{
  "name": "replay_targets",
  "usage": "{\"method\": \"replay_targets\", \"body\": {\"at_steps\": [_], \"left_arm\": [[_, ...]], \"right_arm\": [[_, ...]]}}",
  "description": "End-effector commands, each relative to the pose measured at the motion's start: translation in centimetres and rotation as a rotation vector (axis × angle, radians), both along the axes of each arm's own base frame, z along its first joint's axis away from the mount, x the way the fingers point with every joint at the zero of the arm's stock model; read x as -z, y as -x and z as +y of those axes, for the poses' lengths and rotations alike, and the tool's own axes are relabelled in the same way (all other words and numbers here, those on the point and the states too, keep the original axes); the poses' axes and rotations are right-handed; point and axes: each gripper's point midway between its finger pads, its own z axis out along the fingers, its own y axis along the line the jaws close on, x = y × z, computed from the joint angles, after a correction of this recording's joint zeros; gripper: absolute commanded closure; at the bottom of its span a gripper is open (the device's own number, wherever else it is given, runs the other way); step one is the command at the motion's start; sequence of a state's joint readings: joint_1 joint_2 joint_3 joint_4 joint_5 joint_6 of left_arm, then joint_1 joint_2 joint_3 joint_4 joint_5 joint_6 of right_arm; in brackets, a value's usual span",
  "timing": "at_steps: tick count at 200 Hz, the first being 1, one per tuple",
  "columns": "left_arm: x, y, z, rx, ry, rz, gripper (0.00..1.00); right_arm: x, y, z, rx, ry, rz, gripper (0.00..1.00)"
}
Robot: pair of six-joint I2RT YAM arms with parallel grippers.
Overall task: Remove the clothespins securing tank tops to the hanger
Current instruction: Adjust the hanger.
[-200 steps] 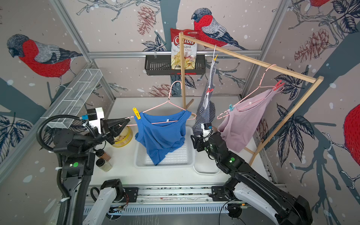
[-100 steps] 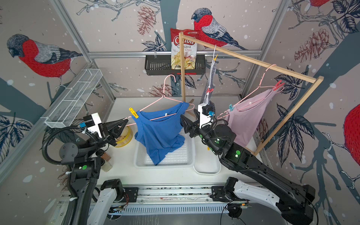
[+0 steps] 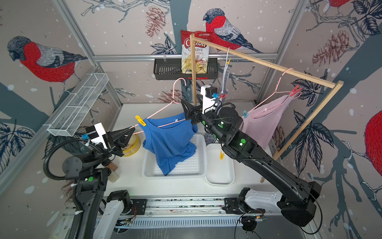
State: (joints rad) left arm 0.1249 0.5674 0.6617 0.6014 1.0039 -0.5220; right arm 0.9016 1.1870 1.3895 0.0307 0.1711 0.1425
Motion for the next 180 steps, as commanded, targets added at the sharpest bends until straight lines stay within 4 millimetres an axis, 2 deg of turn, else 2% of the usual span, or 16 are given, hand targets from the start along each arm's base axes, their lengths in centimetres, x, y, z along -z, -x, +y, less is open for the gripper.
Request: {"method": "replay_targets", "body": {"at_steps": [1, 37, 42, 57, 79, 106, 138, 155, 180], "left_arm": [[-1.5, 0.8, -0.1, -0.003, -0.013, -0.098, 1.00], [-1.5, 0.1, -0.2, 0.012, -0.013, -0.097, 1.00], [-1.5, 0.0, -0.2, 0.014, -0.014, -0.099, 1.00], [-1.6, -0.4, -0.3, 0.017, -0.017, -0.096, 1.00], [-1.6, -0.7, -0.4, 0.026, -0.021, -0.094, 1.00], [-1.5, -1.2, -0.5, 0.035, -0.027, -0.091, 1.00], [-1.2, -1.6, -0.5, 0.026, -0.035, -0.085, 1.00], [-1.1, -1.7, -0.4, 0.022, -0.034, -0.084, 1.00], [-1.2, -1.7, -0.4, 0.016, -0.036, -0.083, 1.00]], "right_arm": [[-0.3, -0.3, 0.9, -0.085, -0.020, 0.025, 0.25], [-0.5, -0.3, 2.2, -0.154, -0.011, -0.011, 0.25], [0.5, -1.1, 3.0, -0.152, 0.005, 0.008, 0.25], [0.9, -1.8, 3.8, -0.157, 0.026, 0.018, 0.25], [0.4, -2.1, 4.5, -0.172, 0.025, -0.003, 0.26], [0.2, -3.5, 5.1, -0.164, 0.038, 0.004, 0.26], [-0.4, -3.7, 6.1, -0.201, 0.027, -0.011, 0.27], [-0.1, -3.9, 7.0, -0.226, 0.030, 0.005, 0.33], [0.6, -3.8, 7.7, -0.248, 0.018, 0.016, 0.52]]}}
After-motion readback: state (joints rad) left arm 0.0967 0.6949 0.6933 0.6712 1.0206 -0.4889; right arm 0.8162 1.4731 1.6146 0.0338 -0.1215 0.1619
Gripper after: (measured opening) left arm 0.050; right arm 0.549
